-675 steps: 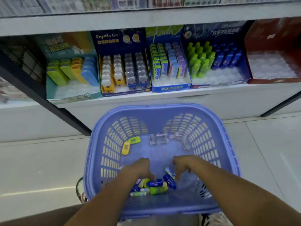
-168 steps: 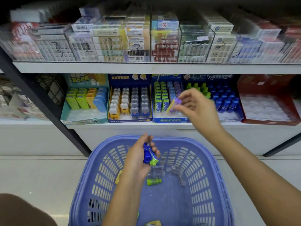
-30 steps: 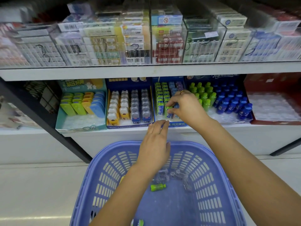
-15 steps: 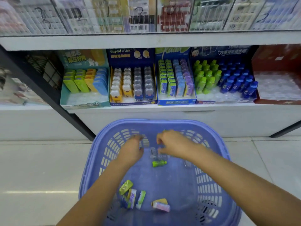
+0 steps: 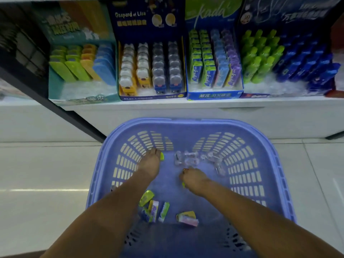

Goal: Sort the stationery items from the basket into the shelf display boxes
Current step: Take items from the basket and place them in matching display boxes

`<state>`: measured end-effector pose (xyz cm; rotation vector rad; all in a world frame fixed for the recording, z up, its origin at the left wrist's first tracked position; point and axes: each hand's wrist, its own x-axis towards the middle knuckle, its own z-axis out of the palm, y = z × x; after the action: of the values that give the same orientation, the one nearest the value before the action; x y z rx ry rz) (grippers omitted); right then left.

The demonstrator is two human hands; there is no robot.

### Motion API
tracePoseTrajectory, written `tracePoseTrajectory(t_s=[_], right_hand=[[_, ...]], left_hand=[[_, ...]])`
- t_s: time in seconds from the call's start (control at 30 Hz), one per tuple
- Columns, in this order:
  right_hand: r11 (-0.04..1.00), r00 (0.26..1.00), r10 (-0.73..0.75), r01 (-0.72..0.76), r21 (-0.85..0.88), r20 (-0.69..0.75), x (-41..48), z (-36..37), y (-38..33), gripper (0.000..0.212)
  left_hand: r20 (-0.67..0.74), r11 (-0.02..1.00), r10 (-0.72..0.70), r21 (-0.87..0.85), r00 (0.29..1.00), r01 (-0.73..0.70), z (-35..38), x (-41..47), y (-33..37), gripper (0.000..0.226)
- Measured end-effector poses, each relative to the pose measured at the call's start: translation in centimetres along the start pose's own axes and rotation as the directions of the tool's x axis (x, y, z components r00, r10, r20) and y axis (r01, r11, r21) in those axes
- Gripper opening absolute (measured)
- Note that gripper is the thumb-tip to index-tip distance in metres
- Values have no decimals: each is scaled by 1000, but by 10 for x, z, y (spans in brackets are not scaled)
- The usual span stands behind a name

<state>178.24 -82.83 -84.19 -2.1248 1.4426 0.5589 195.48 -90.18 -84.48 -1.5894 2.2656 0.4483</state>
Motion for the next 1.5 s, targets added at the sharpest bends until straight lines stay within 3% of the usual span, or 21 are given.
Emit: tracePoseTrajectory(t_s=[0.1,0.2,0.33,0.4,0.5,0.57,0.63,0.73,0.8,0.9,0.97,1.03,1.1,1.17,1.3,1.37,1.43,1.5], right_hand=[[993,989,-12,-6,119,146,-4,5,-2,35],[980,936,-141,85,180,322,-14,12,-14,38],[989,963,-120,136,-51,242,-28,28,-33,51],[984,965,-137,160,-84,225,-32,34,-32,71],[978,964,-178,195,-72,198,-35,38,-27,53],[977,961,-205,213,-23,184,-37,44,-23,52],[974,958,-222,228,-9,180,-37,48,-20,59],[972,957,-230,234,-4,178,-35,46,-26,66],[968,950,-247,251,0,191,-32,44,-31,64],[962,935,-270,270,32,231,-35,32,-38,29],[954,950,-295,287,88,101,-34,23,-36,26],[944,943,-321,310,115,92,-36,-4,-32,9],[938,946,-283,239,251,157,-35,-34,-31,23],[919,955,-265,209,333,131,-38,-67,-29,34],[926,960,-279,263,269,22,-56,-121,-26,31],[924,967,-252,254,287,-42,-68,-140,-26,32],[908,971,-212,239,345,-112,-78,-157,-24,40],[873,969,-143,219,435,-201,-85,-171,-19,45]], left_hand=[[-27,994,16,105,1000,-13,7,7,2,41],[-22,994,5,112,1000,-2,10,12,4,43],[-5,998,18,61,1000,-18,9,14,1,46],[17,999,36,15,999,-36,8,14,0,50],[47,977,23,-211,999,-12,-1,8,8,39],[59,889,-53,-453,997,73,-10,1,16,32],[159,756,-151,-617,976,218,-20,-7,22,39],[344,429,-245,-800,906,420,-28,-18,22,40],[403,316,-240,-828,883,463,-35,-28,20,25],[433,334,-183,-817,883,470,-43,-46,16,20],[455,350,-125,-811,882,468,-51,-59,15,15],[475,425,-67,-782,877,456,-60,-68,13,18],[514,542,-7,-719,858,436,-69,-77,10,25],[570,564,77,-702,818,435,-78,-85,10,12],[567,276,301,-821,767,499,-92,-97,14,26],[498,206,383,-867,778,454,-102,-102,17,15],[460,164,393,-887,796,431,-113,-107,20,8],[407,41,337,-907,849,419,-123,-112,21,12]])
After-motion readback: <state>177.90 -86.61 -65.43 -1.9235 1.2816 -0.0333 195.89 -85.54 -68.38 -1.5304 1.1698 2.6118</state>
